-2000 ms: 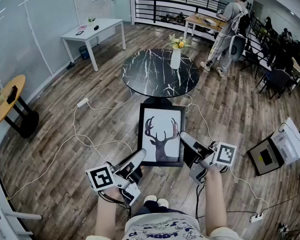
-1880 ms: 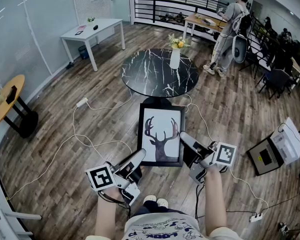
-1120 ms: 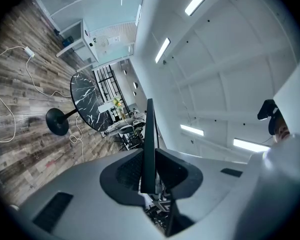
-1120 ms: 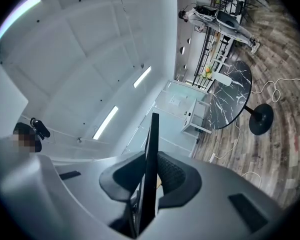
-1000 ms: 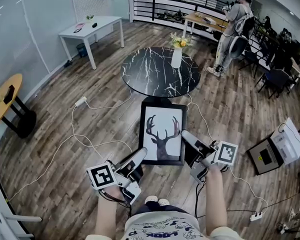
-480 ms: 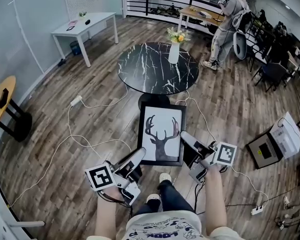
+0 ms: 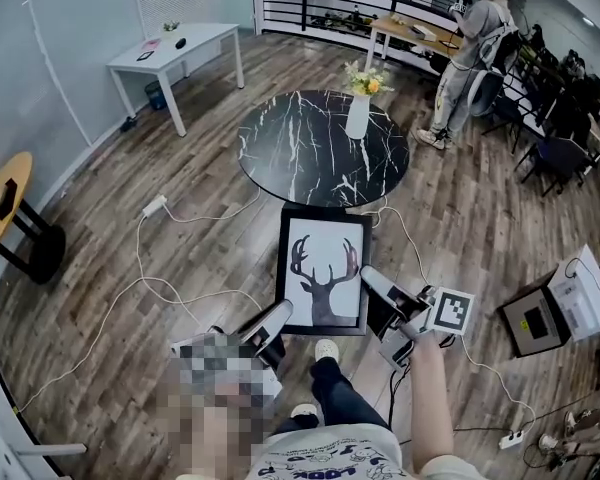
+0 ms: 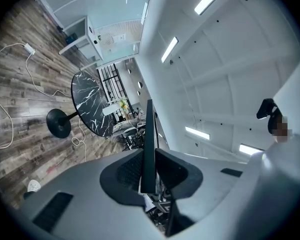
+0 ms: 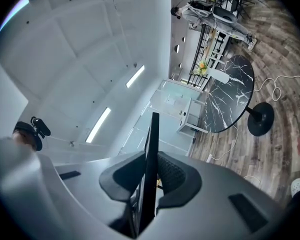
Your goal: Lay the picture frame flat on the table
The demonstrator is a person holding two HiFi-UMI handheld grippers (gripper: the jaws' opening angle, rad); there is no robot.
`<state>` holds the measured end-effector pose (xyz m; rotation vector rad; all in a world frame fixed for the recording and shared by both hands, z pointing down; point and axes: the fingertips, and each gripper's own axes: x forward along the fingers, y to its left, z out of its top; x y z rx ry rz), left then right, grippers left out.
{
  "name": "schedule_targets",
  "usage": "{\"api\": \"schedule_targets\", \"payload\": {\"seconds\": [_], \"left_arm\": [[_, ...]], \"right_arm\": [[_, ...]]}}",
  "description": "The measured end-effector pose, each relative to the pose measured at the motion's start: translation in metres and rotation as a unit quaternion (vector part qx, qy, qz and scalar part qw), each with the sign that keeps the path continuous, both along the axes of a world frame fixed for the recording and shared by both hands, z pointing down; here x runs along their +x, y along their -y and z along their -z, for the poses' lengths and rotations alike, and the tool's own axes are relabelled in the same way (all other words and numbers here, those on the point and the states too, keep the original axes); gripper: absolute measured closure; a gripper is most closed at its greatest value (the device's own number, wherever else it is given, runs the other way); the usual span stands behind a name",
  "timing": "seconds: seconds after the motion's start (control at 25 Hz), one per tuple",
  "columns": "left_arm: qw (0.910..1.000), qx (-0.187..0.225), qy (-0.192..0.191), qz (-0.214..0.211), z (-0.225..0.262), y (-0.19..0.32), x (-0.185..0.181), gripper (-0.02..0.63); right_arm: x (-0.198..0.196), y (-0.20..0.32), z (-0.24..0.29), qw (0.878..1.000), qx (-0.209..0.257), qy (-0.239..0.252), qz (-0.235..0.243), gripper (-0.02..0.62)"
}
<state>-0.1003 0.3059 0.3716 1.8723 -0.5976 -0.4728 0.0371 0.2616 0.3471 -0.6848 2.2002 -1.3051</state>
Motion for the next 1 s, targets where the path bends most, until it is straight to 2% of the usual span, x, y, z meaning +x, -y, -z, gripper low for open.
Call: {"api": "schedule_targets", "payload": {"seconds": [0.32, 0.56, 0.72, 1.0], "left_arm": [[0.9997, -0.003, 0.006, 0.024, 0.002, 0.095, 0.029, 0.522], [0.9994, 0.009, 0.003, 0.032, 0.013, 0.164, 0.060, 0.522], [0.9991, 0.018, 0.007, 0.038, 0.015, 0.198, 0.074, 0.522], [0.9988, -0.001, 0.013, 0.046, 0.002, 0.237, 0.080, 0.522]], "right_arm": [[0.028, 0.101, 0.000, 1.000, -0.002, -0.004, 0.021, 0.509], [0.056, 0.174, 0.014, 0.999, 0.014, -0.005, 0.035, 0.509], [0.069, 0.209, 0.017, 0.999, 0.021, -0.007, 0.046, 0.509], [0.074, 0.252, 0.004, 0.999, 0.007, 0.003, 0.052, 0.509]]}}
